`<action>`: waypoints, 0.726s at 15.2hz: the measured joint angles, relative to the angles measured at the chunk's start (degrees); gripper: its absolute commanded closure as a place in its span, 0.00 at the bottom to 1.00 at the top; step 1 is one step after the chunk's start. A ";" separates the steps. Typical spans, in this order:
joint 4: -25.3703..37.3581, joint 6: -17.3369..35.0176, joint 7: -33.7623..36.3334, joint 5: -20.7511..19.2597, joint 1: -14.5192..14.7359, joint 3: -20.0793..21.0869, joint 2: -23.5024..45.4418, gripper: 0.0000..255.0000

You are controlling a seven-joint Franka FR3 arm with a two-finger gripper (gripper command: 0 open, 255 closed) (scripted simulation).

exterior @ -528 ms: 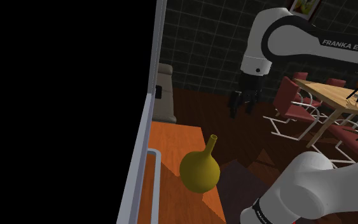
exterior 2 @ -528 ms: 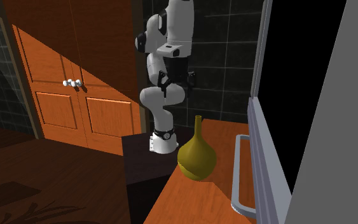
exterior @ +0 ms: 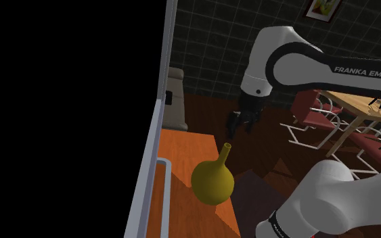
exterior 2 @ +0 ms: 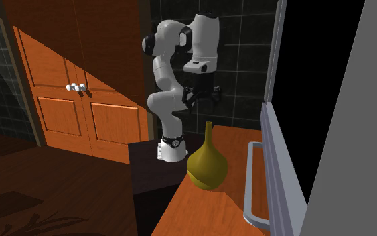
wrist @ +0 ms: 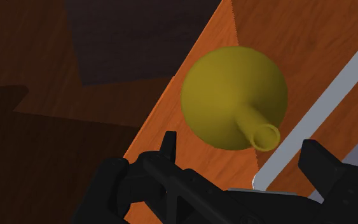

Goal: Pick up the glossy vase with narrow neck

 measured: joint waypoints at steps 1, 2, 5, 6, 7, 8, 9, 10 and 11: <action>-0.97 1.66 0.56 0.66 0.53 0.79 -0.08 0.00; -2.19 3.29 1.34 1.48 1.18 1.78 -0.33 0.00; -4.26 7.23 2.12 2.43 1.79 2.98 0.91 0.00; -4.86 8.16 2.16 2.54 1.84 3.11 1.18 0.00; -5.58 9.18 2.14 2.62 1.86 3.20 1.46 0.00; -6.26 9.93 2.12 2.69 1.89 3.26 1.51 0.00; -7.18 10.75 2.20 2.85 2.01 3.41 1.40 0.00; -7.57 11.51 2.22 2.92 2.03 3.51 1.76 0.00; -7.83 11.75 2.23 2.96 2.06 3.55 1.74 1.00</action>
